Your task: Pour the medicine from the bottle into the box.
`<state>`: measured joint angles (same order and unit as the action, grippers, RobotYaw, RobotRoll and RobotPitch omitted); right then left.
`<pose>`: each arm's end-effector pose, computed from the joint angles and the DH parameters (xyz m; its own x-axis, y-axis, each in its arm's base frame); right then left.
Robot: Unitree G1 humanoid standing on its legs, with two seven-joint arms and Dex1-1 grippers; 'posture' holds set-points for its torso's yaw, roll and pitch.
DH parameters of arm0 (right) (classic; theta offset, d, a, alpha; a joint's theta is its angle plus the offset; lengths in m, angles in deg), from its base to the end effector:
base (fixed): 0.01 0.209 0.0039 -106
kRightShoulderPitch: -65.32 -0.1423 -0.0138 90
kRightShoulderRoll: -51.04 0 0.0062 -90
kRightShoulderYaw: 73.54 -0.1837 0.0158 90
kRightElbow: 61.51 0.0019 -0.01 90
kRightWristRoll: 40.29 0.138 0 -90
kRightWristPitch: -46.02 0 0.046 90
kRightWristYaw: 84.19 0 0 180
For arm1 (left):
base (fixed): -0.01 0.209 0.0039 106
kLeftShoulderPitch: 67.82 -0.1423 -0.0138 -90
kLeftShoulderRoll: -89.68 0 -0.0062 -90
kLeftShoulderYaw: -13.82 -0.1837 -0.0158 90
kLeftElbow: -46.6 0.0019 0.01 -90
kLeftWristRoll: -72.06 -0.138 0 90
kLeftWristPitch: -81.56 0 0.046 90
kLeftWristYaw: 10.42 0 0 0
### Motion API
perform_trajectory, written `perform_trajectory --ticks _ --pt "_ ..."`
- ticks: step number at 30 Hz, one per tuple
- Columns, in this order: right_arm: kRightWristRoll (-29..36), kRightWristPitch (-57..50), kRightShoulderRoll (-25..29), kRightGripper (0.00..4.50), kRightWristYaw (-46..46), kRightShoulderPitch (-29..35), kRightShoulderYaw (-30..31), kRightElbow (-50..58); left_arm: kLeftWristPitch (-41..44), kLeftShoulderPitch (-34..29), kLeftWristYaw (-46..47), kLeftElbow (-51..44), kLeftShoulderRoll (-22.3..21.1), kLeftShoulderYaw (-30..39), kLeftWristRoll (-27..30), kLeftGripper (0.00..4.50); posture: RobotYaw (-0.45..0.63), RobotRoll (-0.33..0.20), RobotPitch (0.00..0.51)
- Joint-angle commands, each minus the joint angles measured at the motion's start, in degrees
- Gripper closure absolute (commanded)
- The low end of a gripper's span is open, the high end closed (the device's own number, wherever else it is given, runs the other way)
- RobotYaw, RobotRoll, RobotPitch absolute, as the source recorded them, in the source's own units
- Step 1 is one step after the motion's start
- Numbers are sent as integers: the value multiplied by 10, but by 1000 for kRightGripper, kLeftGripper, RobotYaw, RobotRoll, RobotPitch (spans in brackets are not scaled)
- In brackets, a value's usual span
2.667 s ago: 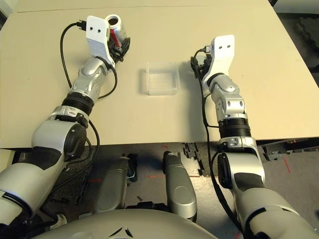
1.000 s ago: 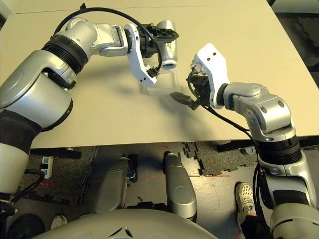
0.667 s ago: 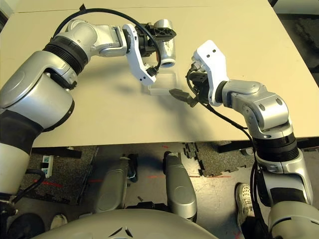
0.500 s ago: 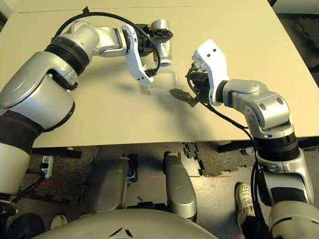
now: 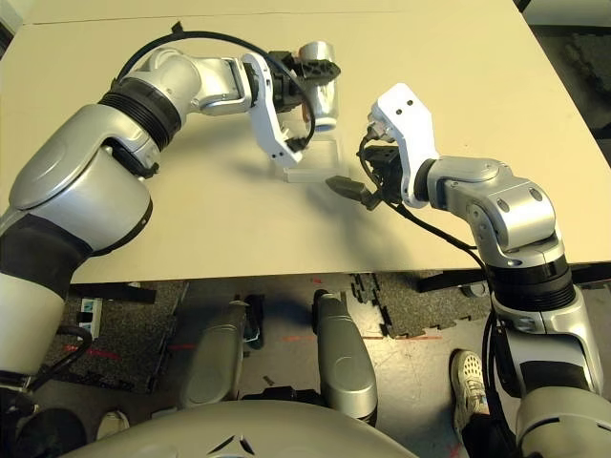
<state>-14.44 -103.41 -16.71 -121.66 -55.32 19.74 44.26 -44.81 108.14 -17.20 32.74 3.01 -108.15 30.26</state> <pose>0.2583 -0.2059 0.1935 0.6488 0.6260 -0.4326 -0.7142 0.6972 -0.0622 0.3683 0.0690 0.2530 0.6612 -0.7486 -0.0496 0.0024 -0.0641 0.9979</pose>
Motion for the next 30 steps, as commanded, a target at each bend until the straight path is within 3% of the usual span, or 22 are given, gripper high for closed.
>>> perform_trajectory --ticks 1,7,16,23,30 --pt "4 -2 6 0 -2 9 -10 7 112 -21 -131 1 16 159 180 1834 -115 0 213" --pt "0 9 4 0 2 10 -18 -7 267 -76 -153 -20 18 341 355 1834 -103 0 215" --pt "-3 23 -10 0 15 19 -29 -23 361 -190 -83 -40 33 461 468 1834 -106 0 220" --pt "8 10 -2 0 14 31 -35 1 367 -225 -71 -53 36 455 467 1835 -117 0 222" --pt "8 2 6 0 16 44 -32 14 343 -193 -71 -48 12 433 443 1836 -120 0 220"
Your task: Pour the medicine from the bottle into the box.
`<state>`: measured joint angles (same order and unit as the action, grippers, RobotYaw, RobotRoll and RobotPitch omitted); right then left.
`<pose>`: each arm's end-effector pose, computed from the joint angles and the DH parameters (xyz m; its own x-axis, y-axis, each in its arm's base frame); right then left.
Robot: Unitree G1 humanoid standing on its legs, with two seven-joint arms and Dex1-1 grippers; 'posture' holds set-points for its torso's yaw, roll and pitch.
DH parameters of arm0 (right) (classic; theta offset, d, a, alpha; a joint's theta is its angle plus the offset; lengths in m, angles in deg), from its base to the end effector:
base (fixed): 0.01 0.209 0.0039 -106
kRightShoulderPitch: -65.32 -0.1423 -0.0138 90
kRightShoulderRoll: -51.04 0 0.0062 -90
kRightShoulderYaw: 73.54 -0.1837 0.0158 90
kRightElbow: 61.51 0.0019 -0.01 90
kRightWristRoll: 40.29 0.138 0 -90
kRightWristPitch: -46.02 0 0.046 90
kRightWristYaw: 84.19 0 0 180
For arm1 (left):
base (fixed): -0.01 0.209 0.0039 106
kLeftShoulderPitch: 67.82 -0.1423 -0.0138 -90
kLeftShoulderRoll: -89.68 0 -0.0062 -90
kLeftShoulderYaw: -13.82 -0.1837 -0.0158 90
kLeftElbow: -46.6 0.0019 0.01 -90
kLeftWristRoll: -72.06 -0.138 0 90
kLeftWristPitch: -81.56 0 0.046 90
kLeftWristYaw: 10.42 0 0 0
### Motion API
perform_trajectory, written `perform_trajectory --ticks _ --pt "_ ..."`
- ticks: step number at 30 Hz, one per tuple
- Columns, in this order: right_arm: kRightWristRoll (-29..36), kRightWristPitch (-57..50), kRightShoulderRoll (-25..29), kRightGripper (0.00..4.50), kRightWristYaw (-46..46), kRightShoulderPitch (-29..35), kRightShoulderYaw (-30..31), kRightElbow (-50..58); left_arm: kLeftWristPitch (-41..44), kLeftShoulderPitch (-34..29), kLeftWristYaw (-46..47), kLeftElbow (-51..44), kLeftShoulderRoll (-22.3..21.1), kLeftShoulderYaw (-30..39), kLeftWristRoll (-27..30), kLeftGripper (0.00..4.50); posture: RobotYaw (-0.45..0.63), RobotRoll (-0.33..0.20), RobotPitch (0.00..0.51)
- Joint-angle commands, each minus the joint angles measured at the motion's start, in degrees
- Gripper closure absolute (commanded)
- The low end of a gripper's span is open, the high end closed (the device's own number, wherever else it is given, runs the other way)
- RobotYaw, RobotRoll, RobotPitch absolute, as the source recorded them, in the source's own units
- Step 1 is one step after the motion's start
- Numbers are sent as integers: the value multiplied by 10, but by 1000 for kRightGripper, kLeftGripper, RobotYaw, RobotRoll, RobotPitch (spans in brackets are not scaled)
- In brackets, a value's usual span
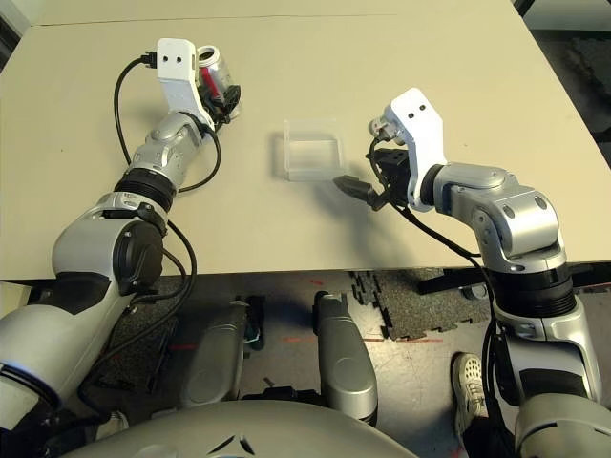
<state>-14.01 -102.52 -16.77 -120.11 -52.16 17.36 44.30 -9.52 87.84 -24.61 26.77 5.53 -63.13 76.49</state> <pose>0.2536 -0.2149 0.1854 0.6810 0.5964 -0.4250 -0.6733 0.7381 -0.0430 0.3727 0.1499 0.1554 0.9693 -0.2390 -0.0574 0.2354 0.9698 -0.0630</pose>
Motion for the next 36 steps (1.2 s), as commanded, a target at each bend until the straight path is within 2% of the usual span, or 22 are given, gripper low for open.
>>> perform_trajectory --ticks 1,3,5,8,10,12,14,17,20,32,34,36 --pt "3 -7 7 0 1 13 -7 14 -22 18 -1 11 -17 -34 -35 1836 -119 0 219" --pt "1 -6 9 0 2 14 -4 13 -61 44 -7 11 -32 -85 -86 1836 -116 0 218" --pt "-3 -3 11 0 1 13 0 10 -122 93 2 12 -55 -176 -182 1837 -107 0 216" --pt "-8 4 11 0 -1 13 7 3 -223 169 48 16 -74 -353 -364 1843 -85 0 209" --pt "-11 10 7 0 -1 13 12 -2 -264 216 120 19 -74 -485 -499 1844 -78 0 204" --pt "-13 16 -1 0 1 11 16 -6 -290 252 207 19 -61 -597 -611 1844 -75 0 199" --pt "-14 22 -12 0 5 9 16 -10 -302 268 264 23 -40 -672 -681 1844 -82 0 196" --pt "-18 29 -25 0 11 6 15 -15 -313 267 327 29 -15 -745 -746 1844 -91 0 196" --pt "-22 32 -33 0 16 4 13 -18 -321 259 368 33 4 -779 -775 1844 -108 0 199" --pt "-22 32 -38 0 16 4 8 -16 -320 257 375 55 3 -763 -758 1844 -87 0 207" --pt "-22 33 -38 0 14 3 9 -18 -331 249 334 63 1 -723 -715 1844 -86 0 207" --pt "-22 32 -38 0 13 2 10 -19 -338 238 253 72 3 -648 -634 1844 -86 0 210"
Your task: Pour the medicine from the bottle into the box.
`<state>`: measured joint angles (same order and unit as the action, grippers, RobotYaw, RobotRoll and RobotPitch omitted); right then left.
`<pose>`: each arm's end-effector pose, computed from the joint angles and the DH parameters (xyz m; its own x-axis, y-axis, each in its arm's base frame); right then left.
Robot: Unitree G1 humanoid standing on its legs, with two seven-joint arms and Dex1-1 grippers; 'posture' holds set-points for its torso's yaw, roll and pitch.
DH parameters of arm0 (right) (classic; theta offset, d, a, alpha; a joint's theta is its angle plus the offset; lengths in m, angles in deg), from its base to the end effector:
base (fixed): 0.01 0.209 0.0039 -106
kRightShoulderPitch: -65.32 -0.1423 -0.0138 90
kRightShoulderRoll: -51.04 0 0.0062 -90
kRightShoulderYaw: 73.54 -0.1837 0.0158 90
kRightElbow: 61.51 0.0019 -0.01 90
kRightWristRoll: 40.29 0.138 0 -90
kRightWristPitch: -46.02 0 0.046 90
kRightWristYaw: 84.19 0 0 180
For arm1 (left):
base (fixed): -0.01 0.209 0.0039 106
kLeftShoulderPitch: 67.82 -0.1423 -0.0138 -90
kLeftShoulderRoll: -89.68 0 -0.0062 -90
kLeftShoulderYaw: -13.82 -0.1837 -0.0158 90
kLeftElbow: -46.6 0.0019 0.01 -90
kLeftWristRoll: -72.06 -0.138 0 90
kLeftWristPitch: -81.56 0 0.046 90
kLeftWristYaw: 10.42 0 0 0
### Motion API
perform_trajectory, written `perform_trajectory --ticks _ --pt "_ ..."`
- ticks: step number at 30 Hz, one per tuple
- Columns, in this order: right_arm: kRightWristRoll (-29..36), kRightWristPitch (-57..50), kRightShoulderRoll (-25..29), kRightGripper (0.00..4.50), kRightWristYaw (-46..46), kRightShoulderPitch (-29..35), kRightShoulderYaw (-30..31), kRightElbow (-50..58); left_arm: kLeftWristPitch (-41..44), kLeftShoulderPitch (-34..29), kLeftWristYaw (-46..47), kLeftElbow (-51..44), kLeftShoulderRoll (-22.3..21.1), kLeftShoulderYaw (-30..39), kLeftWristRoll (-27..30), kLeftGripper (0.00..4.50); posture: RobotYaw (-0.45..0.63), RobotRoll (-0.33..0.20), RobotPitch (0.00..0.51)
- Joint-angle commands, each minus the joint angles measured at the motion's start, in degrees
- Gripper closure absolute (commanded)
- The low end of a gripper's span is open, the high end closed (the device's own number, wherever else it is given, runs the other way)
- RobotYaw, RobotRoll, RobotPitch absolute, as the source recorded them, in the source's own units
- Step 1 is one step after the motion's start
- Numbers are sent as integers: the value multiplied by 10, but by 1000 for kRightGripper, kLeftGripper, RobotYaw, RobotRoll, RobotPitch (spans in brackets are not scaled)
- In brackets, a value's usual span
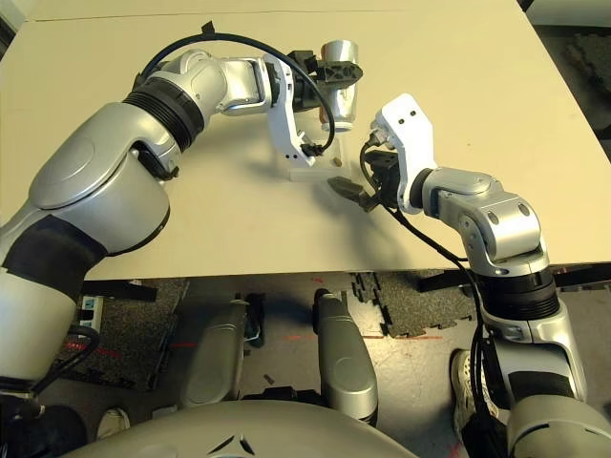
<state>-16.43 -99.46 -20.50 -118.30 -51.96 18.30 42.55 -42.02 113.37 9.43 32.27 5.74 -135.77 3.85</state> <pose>0.2582 -0.2062 0.1757 0.7023 0.5935 -0.3932 -0.6592 0.7507 -0.0442 0.3642 0.0425 0.2405 0.5472 -0.8172 -0.1812 -0.5237 -0.5032 0.6874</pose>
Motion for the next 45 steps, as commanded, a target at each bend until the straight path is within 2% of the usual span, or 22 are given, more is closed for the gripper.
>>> perform_trajectory --ticks 1,5,7,8,10,12,14,19,25,45 --pt "3 2 0 0 -6 0 0 -1 -12 -21 -118 17 1 108 121 1844 -85 0 209" --pt "5 -1 1 0 -11 1 -1 0 18 -42 -265 12 1 279 298 1844 -85 0 212" --pt "6 -3 2 0 -13 -1 -1 0 77 -58 -338 8 5 386 406 1844 -83 0 213" --pt "6 -3 3 0 -14 -1 -2 1 98 -63 -360 5 6 417 437 1844 -81 0 213" --pt "8 -5 5 0 -17 -1 -3 1 152 -77 -386 -2 8 490 507 1844 -75 0 214" --pt "9 -6 7 0 -23 -4 -2 -1 226 -112 -390 -13 10 601 617 1844 -69 0 216" --pt "10 -7 8 0 -27 -6 -2 -3 260 -138 -377 -31 11 649 660 1844 -64 0 218" --pt "16 -10 6 0 -34 -10 -8 -8 262 -239 -346 -99 15 685 695 1844 -52 0 223" --pt "19 -12 4 0 -33 -11 -14 -12 283 -291 -353 -124 20 693 717 1844 -56 0 226" --pt "30 -16 -6 0 -13 -7 -31 -11 337 -327 -347 -96 21 664 700 1845 -77 0 225"
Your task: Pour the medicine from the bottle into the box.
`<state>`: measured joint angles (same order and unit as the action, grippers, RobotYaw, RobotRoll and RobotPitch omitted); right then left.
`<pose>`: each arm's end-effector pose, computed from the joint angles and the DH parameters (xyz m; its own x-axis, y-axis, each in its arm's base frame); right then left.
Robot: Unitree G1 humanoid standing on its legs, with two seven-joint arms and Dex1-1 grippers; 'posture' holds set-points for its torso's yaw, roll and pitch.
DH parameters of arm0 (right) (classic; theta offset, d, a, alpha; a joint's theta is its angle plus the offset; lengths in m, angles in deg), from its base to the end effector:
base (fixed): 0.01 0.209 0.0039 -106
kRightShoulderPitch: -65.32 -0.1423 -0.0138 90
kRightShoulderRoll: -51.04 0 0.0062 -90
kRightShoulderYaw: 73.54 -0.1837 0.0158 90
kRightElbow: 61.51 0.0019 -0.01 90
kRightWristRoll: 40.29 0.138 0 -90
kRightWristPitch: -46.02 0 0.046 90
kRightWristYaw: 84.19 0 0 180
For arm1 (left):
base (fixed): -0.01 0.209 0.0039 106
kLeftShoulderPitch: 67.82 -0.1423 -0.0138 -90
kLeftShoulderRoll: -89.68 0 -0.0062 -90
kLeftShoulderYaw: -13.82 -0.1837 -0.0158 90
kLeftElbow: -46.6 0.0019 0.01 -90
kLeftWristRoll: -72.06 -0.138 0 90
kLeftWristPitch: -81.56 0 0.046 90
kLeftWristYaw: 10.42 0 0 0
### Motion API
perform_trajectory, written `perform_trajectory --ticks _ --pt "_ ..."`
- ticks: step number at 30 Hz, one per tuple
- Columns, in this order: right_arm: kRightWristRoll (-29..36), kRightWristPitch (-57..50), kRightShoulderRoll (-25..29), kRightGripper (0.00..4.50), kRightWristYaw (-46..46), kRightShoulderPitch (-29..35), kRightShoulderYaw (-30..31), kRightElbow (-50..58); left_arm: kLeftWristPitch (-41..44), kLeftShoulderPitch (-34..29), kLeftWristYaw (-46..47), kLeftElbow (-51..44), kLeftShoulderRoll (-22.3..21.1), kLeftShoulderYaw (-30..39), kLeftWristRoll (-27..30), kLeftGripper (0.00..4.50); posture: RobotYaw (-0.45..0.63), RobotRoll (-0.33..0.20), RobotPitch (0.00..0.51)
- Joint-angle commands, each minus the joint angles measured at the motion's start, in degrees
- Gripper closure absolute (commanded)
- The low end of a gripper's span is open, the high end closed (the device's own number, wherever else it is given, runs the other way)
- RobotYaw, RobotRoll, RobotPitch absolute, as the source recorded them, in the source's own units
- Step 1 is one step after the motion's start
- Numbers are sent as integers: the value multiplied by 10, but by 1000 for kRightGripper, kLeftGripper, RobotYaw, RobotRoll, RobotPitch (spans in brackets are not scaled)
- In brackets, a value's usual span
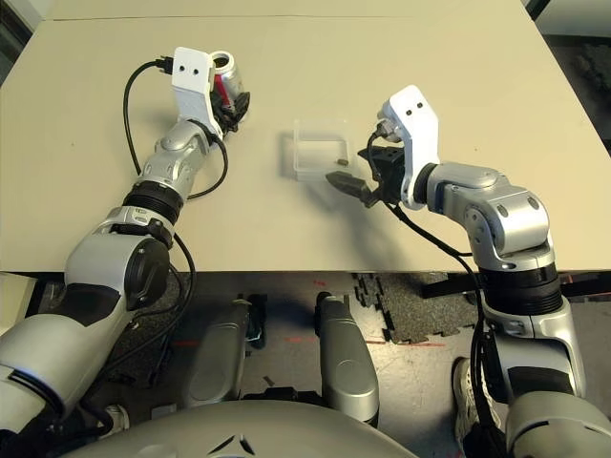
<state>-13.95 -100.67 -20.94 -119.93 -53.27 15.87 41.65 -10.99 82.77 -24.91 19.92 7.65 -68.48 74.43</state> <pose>0.2604 -0.2099 0.1818 0.6878 0.6308 -0.3593 -0.6730 0.7395 0.0101 0.3661 0.1370 0.1437 0.9538 -0.2983 -0.0347 0.2997 0.9530 0.0450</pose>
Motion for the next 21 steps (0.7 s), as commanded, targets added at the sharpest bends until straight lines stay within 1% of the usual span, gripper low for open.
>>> perform_trajectory --ticks 1,4,9,10,17,21 --pt "5 -4 -2 0 4 6 -7 -2 27 -21 -4 28 1 -9 -6 1845 -77 0 225" --pt "4 -2 -4 0 5 6 -9 -4 23 -20 -1 29 -2 -7 -5 1845 -77 0 224" --pt "3 0 -6 0 6 5 -10 -5 9 -15 4 29 -7 -4 -5 93 -77 0 222" --pt "3 0 -6 0 7 5 -10 -6 6 -14 3 29 -7 -4 -4 41 -77 0 222" --pt "4 3 -5 0 9 7 -11 -5 0 -17 -3 25 -6 -4 -2 41 -81 0 222" --pt "8 -2 -3 0 10 10 -15 4 5 -40 -15 -2 -7 -5 2 41 -83 0 221"
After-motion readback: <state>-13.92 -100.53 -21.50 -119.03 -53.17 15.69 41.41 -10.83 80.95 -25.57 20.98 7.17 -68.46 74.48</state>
